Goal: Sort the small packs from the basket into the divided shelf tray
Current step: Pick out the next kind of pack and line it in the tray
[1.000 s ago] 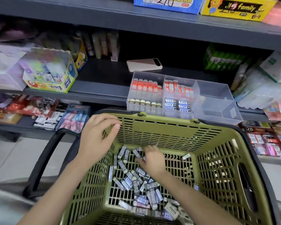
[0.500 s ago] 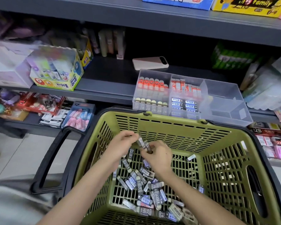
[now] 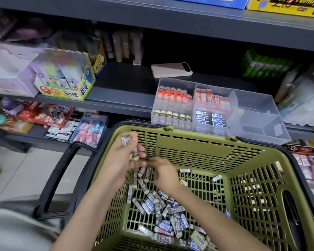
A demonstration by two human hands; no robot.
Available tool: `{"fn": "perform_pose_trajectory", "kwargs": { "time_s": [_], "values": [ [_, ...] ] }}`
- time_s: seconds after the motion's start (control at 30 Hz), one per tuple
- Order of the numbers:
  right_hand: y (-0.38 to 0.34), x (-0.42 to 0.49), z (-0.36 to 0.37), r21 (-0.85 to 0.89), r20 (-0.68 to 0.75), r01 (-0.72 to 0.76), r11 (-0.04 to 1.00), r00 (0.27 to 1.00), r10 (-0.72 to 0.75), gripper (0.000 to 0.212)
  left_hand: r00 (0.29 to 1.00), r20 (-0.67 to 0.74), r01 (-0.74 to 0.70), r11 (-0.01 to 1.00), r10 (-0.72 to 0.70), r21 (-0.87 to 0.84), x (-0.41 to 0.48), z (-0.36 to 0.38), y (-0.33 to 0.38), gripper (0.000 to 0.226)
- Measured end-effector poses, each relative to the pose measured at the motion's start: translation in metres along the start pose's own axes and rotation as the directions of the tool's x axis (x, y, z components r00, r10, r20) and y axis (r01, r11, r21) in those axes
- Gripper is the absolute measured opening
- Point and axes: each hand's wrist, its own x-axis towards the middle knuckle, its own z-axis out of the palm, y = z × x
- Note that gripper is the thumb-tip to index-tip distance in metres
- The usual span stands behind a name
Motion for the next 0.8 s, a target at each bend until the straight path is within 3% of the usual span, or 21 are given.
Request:
{"fn": "perform_pose_trajectory", "kwargs": {
  "time_s": [0.07, 0.13, 0.3, 0.43, 0.53, 0.6, 0.67, 0.8],
  "values": [
    [0.01, 0.01, 0.019, -0.173, 0.173, 0.153, 0.973, 0.977, -0.123, 0.066, 0.998, 0.058, 0.007, 0.993, 0.0, -0.12, 0.0, -0.005, 0.007, 0.021],
    [0.017, 0.018, 0.032, -0.266, 0.23, 0.23, 0.936, 0.958, -0.17, 0.072, 0.992, 0.124, 0.047, 0.971, -0.019, -0.233, 0.0, -0.009, 0.012, 0.02],
    [0.033, 0.019, 0.046, -0.388, 0.2, 0.213, 0.897, 0.969, -0.144, 0.045, 0.983, 0.176, 0.119, 0.916, -0.054, -0.383, 0.003, -0.016, 0.018, 0.023],
    [0.038, -0.002, 0.037, -0.112, 0.131, -0.028, 0.993, 0.99, 0.043, 0.047, 0.983, 0.169, 0.131, 0.924, -0.074, -0.358, 0.003, -0.018, 0.017, 0.033],
    [0.019, -0.016, 0.007, 0.312, -0.008, -0.222, 0.924, 0.972, 0.236, 0.035, 0.985, 0.121, 0.154, 0.95, -0.124, -0.272, 0.004, -0.014, 0.011, 0.04],
    [-0.001, -0.023, -0.02, 0.562, -0.06, -0.212, 0.8, 0.954, 0.295, 0.019, 0.983, 0.087, 0.175, 0.965, -0.161, -0.194, 0.005, -0.01, 0.006, 0.037],
    [-0.024, -0.029, -0.047, 0.718, -0.094, -0.137, 0.682, 0.952, 0.29, 0.017, 0.977, 0.105, 0.196, 0.976, -0.186, -0.099, 0.005, -0.007, 0.002, 0.042],
    [-0.068, -0.033, -0.076, 0.75, -0.144, -0.055, 0.659, 0.959, 0.244, 0.023, 0.954, 0.22, 0.219, 0.974, -0.202, -0.056, -0.002, 0.003, -0.002, 0.068]
  ]
}}
